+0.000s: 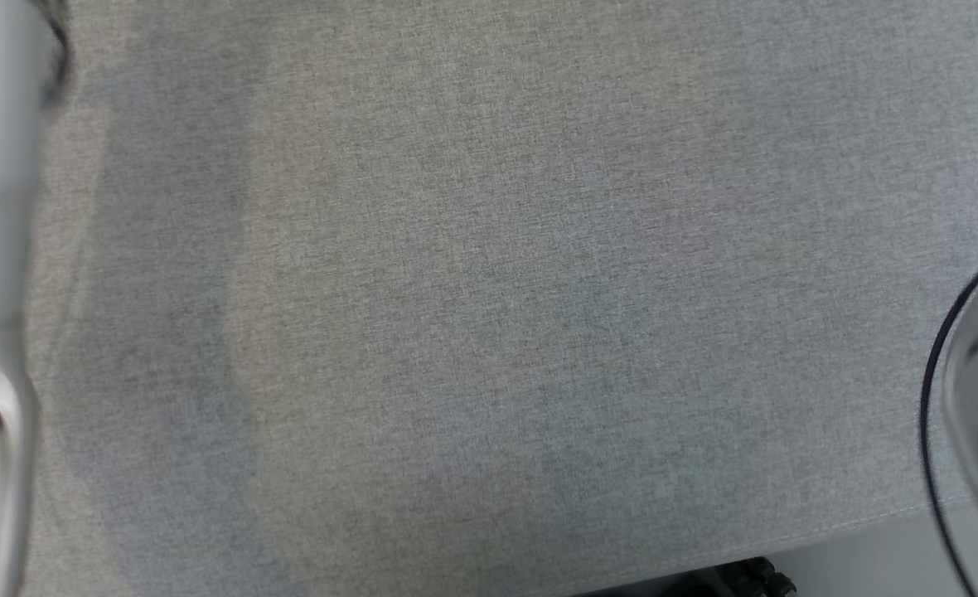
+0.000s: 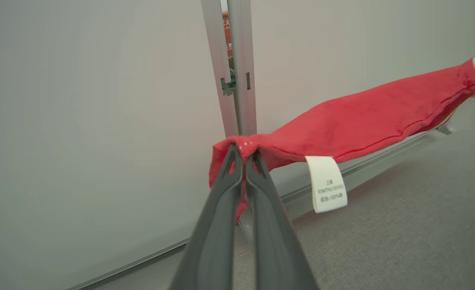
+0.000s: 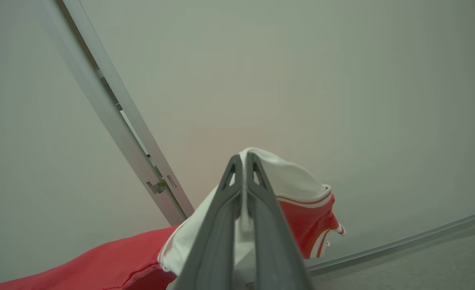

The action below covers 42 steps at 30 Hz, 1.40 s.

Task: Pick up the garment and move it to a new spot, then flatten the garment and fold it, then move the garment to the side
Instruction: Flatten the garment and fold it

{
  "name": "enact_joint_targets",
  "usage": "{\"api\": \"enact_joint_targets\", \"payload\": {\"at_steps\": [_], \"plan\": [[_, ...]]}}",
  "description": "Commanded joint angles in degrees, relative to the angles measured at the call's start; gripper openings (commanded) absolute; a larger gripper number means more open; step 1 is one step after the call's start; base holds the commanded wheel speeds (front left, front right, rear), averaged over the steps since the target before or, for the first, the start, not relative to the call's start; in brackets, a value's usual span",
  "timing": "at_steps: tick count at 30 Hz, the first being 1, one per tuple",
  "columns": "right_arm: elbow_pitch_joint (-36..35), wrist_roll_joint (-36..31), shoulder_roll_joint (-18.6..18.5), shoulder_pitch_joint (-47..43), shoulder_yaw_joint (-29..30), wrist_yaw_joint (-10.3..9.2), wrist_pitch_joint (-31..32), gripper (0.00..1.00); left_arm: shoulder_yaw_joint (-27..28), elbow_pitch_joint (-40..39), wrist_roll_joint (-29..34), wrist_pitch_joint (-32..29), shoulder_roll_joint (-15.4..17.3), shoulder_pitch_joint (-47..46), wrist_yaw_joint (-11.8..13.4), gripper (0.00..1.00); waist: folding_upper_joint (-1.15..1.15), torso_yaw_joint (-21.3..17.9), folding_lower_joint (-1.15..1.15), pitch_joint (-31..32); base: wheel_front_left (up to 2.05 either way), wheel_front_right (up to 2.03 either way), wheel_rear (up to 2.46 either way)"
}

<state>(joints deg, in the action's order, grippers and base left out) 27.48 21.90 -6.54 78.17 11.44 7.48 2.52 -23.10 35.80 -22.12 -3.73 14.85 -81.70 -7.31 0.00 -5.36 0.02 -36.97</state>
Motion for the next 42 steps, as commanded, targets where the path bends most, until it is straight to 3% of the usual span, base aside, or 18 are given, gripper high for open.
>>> {"api": "enact_joint_targets", "payload": {"at_steps": [1,9,13,18,26,31,42], "plan": [[-1.67,2.02,-0.96,-4.87,-0.9,0.02,-1.13,0.0,-1.94,-0.35,-1.52,1.65,0.76,3.8,-0.23,0.0,0.0,0.15,-0.02,2.14,0.0,0.0,0.0],[-12.44,9.65,-6.04,-36.76,-4.24,0.01,-3.32,0.0,-7.37,-9.22,-6.45,8.07,6.32,30.71,0.24,0.0,0.0,-0.08,-0.02,10.12,0.0,0.0,0.0],[-17.29,10.66,-6.48,-51.19,-3.88,0.0,-3.28,0.0,-8.12,-17.57,-8.28,8.26,8.3,46.59,4.19,0.0,0.0,-0.42,-0.02,15.24,0.0,0.0,0.0],[-21.68,9.38,-5.28,-66.96,-1.91,-0.03,-3.25,0.0,-9.2,-28.83,-9.62,7.55,10.18,65.43,11.08,0.0,0.0,-0.44,-0.02,20.41,0.0,0.0,0.0],[-27.46,8.59,-0.57,-85.93,1.16,-0.03,-1.62,0.0,-11.29,-41.52,-12.8,5.66,9.91,85.35,19.38,0.0,0.0,1.31,-0.02,23.43,0.0,0.0,0.0],[-28.75,7.81,0.29,-88.68,2.75,-0.03,-0.46,0.0,-12.11,-44.47,-14.73,4.44,9.36,88.69,19.82,0.0,0.0,1.75,-0.02,23.28,0.0,0.0,0.0],[-25.79,5.03,-2.47,-75.2,1.74,-0.03,6.16,0.0,-11.84,-44.97,-19.16,-5.64,10.01,78.45,16.43,0.0,0.0,1.88,-0.02,23.0,0.0,0.0,0.0]]}}
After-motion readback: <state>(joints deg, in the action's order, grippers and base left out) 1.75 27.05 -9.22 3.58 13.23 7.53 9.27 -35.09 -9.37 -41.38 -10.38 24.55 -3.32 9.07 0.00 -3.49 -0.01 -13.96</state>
